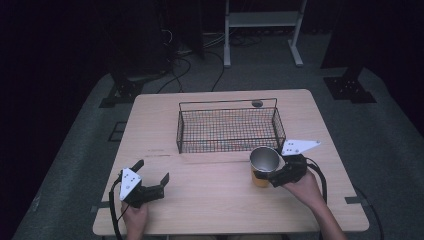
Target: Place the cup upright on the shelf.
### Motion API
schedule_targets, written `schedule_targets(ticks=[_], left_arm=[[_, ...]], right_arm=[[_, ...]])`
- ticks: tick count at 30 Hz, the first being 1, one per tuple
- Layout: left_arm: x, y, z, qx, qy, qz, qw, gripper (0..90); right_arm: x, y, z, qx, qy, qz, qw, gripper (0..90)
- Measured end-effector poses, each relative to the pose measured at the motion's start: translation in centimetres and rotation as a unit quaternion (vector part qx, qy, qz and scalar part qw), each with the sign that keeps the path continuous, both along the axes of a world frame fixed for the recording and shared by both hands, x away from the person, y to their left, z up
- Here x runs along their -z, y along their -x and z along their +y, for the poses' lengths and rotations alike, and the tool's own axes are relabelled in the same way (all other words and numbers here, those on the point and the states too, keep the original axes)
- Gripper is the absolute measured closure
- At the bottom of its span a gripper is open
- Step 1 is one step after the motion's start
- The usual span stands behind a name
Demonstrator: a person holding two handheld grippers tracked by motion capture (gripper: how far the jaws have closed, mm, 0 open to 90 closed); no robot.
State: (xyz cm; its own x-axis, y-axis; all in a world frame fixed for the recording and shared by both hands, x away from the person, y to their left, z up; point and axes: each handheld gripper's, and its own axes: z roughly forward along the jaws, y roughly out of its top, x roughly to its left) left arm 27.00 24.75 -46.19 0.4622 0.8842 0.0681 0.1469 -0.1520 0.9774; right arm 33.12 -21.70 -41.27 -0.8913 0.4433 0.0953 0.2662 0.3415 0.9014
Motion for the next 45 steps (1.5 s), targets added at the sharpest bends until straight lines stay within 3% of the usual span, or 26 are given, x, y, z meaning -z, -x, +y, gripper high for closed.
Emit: schedule_targets(ticks=[32, 45], left_arm=[[0.0, 0.0, 0.0, 0.002, 0.001, 0.002, 1.0, 0.0], [0.0, 0.0, 0.0, 0.003, 0.0, 0.001, 1.0, 0.0]], right_arm=[[-5.5, -4.5, 3.0, -0.039, -0.008, 0.009, 0.9992, 9.7], [-6.8, -6.5, 4.0, -0.045, -0.012, 0.015, 0.9988, 9.7]])
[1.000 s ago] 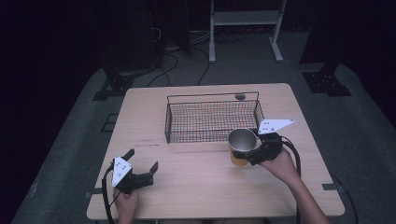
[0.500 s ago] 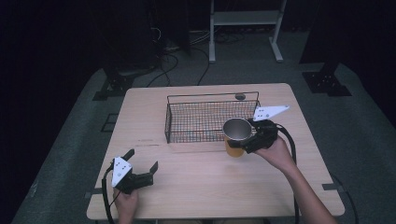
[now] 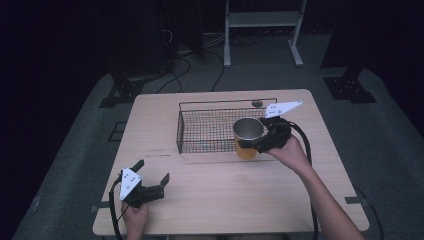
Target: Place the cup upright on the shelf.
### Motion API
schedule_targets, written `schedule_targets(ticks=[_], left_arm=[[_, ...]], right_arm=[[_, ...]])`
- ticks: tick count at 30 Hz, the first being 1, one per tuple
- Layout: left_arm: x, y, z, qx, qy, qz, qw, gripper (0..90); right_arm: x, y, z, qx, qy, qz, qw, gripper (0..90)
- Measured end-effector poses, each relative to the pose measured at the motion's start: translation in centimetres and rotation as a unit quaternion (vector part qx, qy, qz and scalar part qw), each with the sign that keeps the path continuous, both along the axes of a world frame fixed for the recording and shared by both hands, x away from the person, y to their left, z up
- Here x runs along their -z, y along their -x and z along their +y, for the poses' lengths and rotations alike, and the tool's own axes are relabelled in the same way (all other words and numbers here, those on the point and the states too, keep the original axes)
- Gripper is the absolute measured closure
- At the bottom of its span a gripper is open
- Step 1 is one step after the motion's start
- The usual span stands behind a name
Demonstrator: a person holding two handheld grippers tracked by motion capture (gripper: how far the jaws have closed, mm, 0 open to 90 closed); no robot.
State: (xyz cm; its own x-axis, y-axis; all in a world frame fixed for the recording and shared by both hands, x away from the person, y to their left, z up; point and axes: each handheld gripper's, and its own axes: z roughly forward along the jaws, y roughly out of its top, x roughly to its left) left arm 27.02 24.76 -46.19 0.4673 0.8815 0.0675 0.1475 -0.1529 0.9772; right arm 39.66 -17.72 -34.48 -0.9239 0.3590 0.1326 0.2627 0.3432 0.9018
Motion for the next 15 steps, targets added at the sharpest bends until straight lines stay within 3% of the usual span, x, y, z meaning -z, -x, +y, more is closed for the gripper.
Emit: schedule_targets(ticks=[15], left_arm=[[0.0, 0.0, 0.0, 0.0, 0.001, 0.0, 1.0, 0.0]], right_arm=[[-1.2, -2.7, 1.6, -0.005, -0.005, 0.009, 0.9999, 9.7]])
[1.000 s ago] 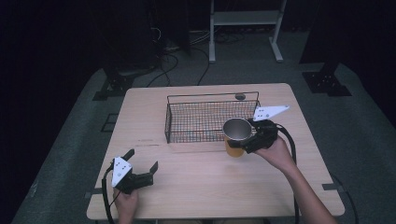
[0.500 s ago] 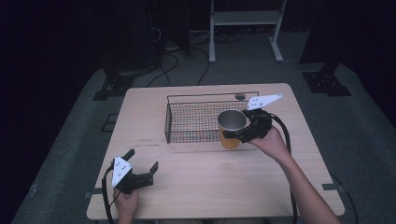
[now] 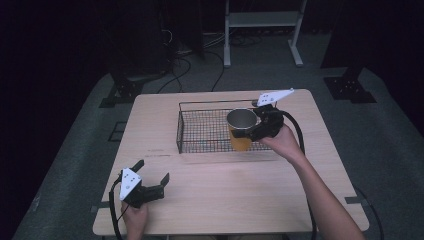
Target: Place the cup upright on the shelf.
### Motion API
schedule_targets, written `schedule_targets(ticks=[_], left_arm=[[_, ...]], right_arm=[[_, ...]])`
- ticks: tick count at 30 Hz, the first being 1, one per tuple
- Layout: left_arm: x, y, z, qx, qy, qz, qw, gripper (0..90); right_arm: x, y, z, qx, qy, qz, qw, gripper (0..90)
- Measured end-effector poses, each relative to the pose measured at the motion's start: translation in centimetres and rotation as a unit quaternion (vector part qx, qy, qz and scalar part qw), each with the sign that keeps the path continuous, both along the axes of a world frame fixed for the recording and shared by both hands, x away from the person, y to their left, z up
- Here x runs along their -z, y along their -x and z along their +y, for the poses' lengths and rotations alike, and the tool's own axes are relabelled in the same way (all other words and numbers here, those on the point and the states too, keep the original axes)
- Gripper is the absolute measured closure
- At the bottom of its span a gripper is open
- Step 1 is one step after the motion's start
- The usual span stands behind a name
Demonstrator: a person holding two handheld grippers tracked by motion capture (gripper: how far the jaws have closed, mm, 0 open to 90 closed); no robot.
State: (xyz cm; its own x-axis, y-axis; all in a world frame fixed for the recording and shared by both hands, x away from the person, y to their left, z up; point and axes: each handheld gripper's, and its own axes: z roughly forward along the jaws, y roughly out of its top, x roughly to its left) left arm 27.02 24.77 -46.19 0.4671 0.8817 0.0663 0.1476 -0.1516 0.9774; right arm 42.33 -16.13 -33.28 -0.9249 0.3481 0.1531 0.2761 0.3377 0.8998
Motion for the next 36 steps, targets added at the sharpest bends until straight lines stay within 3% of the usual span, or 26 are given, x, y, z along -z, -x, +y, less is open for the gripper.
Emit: schedule_targets(ticks=[21, 26, 32, 36], left_arm=[[0.0, 0.0, 0.0, 0.002, 0.003, 0.0, 1.0, 0.0], [0.0, 0.0, 0.0, 0.002, 0.003, 0.0, 1.0, 0.0], [0.0, 0.0, 0.1, 0.002, 0.004, 0.0, 1.0, 0.0], [0.0, 0.0, 0.1, 0.002, 0.005, 0.0, 1.0, 0.0]], right_arm=[[-1.4, -4.4, 1.6, 0.023, 0.006, 0.003, 0.9997, 9.7], [-0.9, -5.4, 1.8, 0.026, -0.004, 0.008, 0.9996, 9.7], [0.1, -6.9, 2.5, 0.029, 0.001, 0.018, 0.9994, 9.7], [0.5, -7.6, 2.9, 0.038, 0.009, 0.01, 0.9992, 9.7]])
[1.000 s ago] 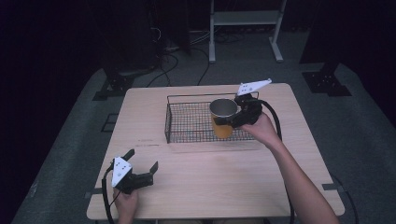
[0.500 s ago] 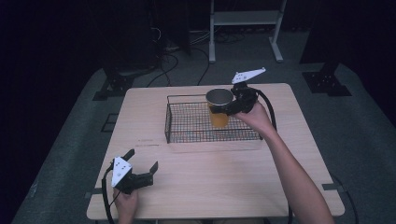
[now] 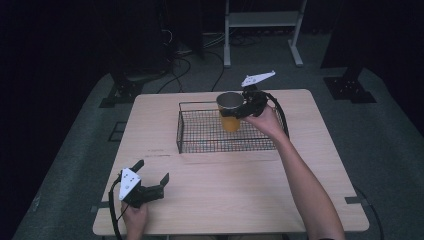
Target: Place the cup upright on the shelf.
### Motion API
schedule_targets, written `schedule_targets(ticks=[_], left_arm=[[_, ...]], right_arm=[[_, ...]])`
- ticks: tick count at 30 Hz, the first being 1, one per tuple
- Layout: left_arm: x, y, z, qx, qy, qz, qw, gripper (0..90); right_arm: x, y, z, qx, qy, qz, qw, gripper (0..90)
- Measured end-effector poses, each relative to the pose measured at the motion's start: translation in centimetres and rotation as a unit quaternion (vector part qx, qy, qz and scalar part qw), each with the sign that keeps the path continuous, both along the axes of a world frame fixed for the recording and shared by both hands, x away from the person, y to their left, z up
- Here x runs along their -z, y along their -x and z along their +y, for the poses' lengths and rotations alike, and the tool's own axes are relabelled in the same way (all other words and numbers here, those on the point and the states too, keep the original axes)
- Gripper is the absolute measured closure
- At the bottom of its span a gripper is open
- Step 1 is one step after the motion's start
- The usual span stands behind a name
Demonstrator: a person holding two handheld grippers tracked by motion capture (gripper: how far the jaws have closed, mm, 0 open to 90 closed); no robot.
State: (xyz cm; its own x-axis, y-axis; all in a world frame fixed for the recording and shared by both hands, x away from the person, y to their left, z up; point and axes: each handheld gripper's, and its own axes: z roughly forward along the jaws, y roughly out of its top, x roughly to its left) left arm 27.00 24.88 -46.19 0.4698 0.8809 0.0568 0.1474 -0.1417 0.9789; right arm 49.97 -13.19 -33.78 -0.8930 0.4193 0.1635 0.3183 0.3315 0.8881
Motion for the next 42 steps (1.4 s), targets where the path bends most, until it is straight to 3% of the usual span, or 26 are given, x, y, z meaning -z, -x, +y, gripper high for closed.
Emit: schedule_targets(ticks=[9, 17, 21, 26, 31, 42], left_arm=[[0.0, 0.0, 0.0, 0.001, 0.001, 0.0, 1.0, 0.0], [0.0, 0.0, 0.0, 0.0, 0.001, 0.0, 1.0, 0.0], [0.0, 0.0, 0.1, 0.0, 0.001, 0.0, 1.0, 0.0], [0.0, 0.0, 0.1, 0.001, 0.002, -0.001, 1.0, 0.0], [0.0, 0.0, 0.1, 0.001, 0.004, -0.001, 1.0, 0.0], [0.0, 0.0, 0.1, 0.0, 0.003, -0.001, 1.0, 0.0]], right_arm=[[2.3, -1.7, 0.0, 0.004, -0.004, 0.021, 0.9998, 9.7], [3.8, -2.6, -0.1, 0.009, 0.009, 0.029, 0.9995, 9.7], [4.8, -2.9, 0.1, 0.012, 0.028, 0.037, 0.9989, 9.7], [5.5, -3.2, 0.6, 0.014, 0.037, 0.041, 0.9984, 9.7], [6.4, -3.5, 1.2, 0.013, 0.064, 0.046, 0.9968, 9.7], [7.0, -3.6, 1.5, 0.014, 0.068, 0.049, 0.9964, 9.7]])
